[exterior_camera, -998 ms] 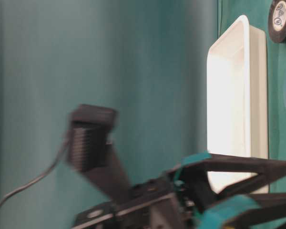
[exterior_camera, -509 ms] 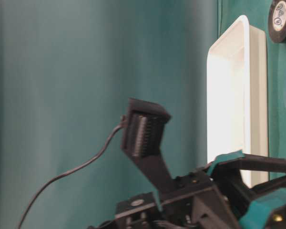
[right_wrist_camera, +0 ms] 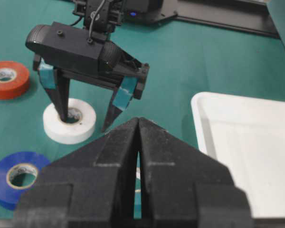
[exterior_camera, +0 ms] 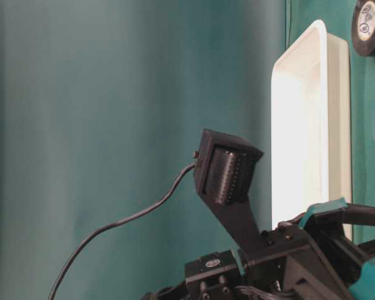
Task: Pick up the tape from a random location and place it into the white case.
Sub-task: 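Close the left gripper on the white tape roll rim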
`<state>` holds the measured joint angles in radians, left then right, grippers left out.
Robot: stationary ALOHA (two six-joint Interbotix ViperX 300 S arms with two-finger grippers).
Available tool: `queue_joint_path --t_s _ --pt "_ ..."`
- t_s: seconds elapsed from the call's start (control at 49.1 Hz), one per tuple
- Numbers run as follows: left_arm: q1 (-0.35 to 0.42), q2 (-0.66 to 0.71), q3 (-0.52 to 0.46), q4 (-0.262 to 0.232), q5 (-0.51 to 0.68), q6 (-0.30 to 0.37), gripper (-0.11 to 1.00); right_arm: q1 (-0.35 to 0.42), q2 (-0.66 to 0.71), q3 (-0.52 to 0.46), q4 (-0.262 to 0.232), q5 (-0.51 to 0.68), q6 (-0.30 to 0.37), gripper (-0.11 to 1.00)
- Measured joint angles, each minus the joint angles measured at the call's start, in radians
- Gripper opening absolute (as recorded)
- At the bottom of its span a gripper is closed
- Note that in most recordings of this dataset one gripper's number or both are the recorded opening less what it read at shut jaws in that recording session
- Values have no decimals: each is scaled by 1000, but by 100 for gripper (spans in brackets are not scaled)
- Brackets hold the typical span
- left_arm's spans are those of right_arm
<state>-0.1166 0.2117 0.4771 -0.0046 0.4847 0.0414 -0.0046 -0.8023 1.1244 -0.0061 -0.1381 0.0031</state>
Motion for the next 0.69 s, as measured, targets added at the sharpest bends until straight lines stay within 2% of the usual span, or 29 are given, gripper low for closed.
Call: queue_joint_path --t_s 0.102,0.265,0.326,0.693 --pt "0 0 0 0 2 -2 85 0 0 0 0 -2 0 0" --pt "-2 0 2 2 21 2 38 0 2 0 0 0 0 0" --pt "0 0 0 2 28 2 27 0 2 0 0 0 0 0" --pt "-2 -5 2 3 40 2 26 2 3 0 0 0 -2 0"
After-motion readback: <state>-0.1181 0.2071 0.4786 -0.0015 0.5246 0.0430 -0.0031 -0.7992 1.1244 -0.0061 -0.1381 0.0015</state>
